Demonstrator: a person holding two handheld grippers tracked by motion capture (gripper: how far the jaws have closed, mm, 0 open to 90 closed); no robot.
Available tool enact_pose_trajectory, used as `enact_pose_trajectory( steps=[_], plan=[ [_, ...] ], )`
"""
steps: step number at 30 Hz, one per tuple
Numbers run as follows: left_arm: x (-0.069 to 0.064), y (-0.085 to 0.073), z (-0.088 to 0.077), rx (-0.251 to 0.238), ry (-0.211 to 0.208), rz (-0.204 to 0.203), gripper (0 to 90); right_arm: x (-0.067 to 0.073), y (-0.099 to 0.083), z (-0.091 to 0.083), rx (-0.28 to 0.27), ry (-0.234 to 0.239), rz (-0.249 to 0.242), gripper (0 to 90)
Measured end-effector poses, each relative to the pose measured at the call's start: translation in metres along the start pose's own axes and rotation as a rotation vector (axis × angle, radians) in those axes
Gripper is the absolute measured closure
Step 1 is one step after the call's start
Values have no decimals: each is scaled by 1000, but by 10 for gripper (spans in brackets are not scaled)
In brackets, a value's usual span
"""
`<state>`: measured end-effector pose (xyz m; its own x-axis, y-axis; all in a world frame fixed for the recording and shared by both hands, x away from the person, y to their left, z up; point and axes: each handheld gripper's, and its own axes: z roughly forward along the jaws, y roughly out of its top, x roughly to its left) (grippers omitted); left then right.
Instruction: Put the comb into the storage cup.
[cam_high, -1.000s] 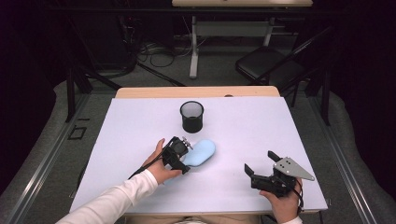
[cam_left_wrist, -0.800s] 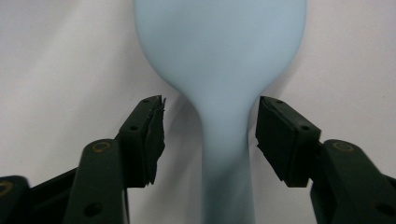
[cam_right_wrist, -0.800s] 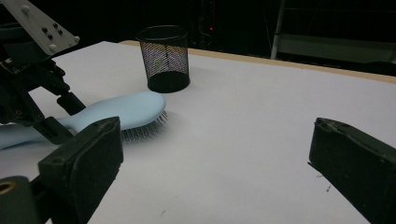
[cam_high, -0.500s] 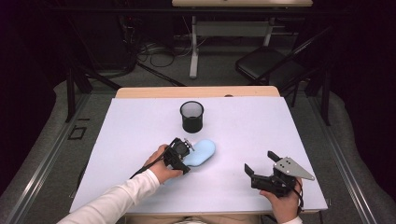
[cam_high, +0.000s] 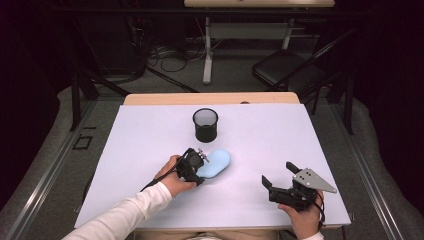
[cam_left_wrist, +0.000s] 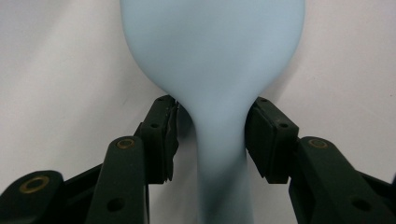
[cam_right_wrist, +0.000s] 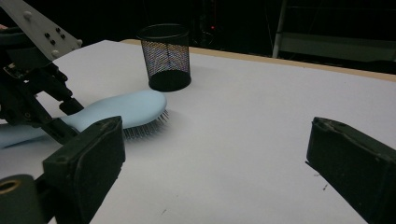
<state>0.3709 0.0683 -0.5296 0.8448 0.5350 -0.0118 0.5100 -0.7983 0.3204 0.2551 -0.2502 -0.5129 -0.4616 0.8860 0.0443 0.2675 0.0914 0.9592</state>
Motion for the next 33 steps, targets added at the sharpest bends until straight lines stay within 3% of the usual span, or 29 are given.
enact_pose_trajectory(
  steps=[4,9,19,33],
  plan=[
    [-1,0,-1,8,6,5,602,0,0,0,4,-2,1,45],
    [-2,-1,-1,11,-3,-21,656,-1,0,0,3,-2,6,47],
    [-1,-1,-1,8,-9,-56,674,-1,0,0,3,1,7,48],
    [4,-5,-2,-21,-51,-91,686,-1,0,0,3,3,11,58]
  ],
)
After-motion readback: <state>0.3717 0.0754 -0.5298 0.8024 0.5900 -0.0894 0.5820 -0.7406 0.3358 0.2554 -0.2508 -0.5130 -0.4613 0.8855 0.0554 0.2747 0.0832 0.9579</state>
